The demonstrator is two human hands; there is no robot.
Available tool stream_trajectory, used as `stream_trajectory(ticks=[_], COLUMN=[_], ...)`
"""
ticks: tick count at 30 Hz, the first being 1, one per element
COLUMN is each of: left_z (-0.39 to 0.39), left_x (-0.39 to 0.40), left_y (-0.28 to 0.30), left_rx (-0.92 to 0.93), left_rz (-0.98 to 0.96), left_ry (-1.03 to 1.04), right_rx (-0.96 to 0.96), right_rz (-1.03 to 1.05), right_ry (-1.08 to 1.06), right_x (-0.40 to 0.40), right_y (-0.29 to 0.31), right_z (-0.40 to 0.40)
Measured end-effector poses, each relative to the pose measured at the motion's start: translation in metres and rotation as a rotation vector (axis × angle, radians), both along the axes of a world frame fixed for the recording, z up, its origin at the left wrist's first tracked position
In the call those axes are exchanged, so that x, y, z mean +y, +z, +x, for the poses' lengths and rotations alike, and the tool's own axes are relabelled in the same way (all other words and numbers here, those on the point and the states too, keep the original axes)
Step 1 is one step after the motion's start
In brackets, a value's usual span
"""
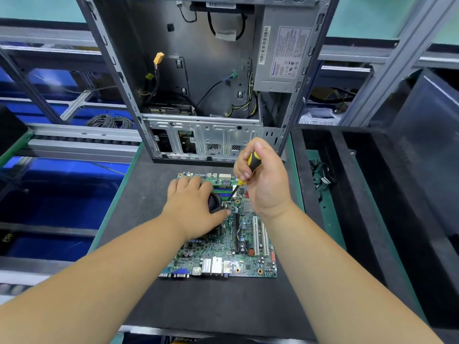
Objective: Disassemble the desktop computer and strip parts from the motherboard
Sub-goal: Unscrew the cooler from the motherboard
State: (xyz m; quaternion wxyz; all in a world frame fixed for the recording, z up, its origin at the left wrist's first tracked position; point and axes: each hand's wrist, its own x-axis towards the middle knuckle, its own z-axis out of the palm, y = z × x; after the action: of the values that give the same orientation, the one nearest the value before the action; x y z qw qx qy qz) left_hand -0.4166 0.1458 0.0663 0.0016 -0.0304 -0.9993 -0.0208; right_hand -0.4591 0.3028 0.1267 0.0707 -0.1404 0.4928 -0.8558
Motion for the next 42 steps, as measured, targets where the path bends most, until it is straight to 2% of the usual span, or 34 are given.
stream_trajectory(ticks=[4,7,15,24,29,32,38,42], left_z=[-0.013,-0.017,-0.017,-0.017,-0.019,-0.019,-0.019,-0.013], left_x=[0.003,0.005,0.002,0.003,0.002,0.002,0.006,0.008], left_y=[0.01,0.012,0.005,0.007,0.002,-0.001,0.001,0.008], left_rx=[0.002,-0.061,-0.065,-0.046,-0.015,0.012,-0.023,0.041], left_rz=[0.22,0.423,0.419,0.392,0.301,0.297,0.321,0.303], left_ry=[-0.143,-0.121,-0.108,-0.119,-0.134,-0.137,-0.136,-0.164], right_rx=[-0.012,-0.02,-0.009,0.063,0.091,0.125,0.141,0.219], right_rz=[0.035,0.055,0.024,0.253,0.359,0.44,0.324,0.325], right_ry=[0.02,0.024,0.047,0.136,0.241,0.222,0.151,0.234], right_x=[-0.006,-0.008,-0.009,-0.013,-0.01,-0.011,-0.025,-0.034], right_y=[-0.009,-0.014,-0.012,-0.007,0.005,0.008,-0.007,-0.006], right_z=[-0.005,-0.006,-0.006,-0.003,-0.004,-0.008,-0.002,-0.004])
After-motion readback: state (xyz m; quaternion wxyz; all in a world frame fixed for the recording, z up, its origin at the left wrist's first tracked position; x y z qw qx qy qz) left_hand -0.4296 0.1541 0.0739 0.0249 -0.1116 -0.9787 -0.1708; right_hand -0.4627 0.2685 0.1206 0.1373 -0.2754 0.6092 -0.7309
